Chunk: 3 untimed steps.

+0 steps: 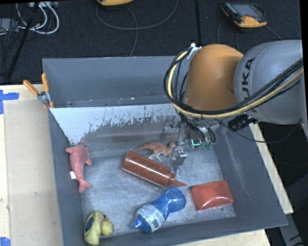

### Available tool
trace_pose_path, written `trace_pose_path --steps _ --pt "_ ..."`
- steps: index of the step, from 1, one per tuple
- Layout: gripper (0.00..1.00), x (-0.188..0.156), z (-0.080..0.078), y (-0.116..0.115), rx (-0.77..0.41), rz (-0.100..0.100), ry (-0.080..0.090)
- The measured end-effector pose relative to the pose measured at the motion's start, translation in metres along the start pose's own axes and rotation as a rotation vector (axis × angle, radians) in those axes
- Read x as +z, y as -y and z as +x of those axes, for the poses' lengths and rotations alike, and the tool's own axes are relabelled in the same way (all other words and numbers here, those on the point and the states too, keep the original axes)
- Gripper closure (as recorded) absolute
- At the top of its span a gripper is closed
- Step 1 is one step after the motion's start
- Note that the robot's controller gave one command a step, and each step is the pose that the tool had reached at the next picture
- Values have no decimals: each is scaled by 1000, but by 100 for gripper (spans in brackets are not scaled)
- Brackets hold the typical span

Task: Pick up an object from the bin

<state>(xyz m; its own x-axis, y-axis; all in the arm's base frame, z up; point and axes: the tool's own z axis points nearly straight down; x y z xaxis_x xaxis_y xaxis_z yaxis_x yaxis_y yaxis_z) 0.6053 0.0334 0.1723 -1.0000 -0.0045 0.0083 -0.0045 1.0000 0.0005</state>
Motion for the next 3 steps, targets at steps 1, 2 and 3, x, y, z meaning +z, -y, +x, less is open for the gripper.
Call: trace_pose_path --steps 1,2,3 --pt "0 -4 -2 0 1 0 7" --pt "0 54 6 -29 80 -1 11" --pt "0 83 8 -38 68 1 4"
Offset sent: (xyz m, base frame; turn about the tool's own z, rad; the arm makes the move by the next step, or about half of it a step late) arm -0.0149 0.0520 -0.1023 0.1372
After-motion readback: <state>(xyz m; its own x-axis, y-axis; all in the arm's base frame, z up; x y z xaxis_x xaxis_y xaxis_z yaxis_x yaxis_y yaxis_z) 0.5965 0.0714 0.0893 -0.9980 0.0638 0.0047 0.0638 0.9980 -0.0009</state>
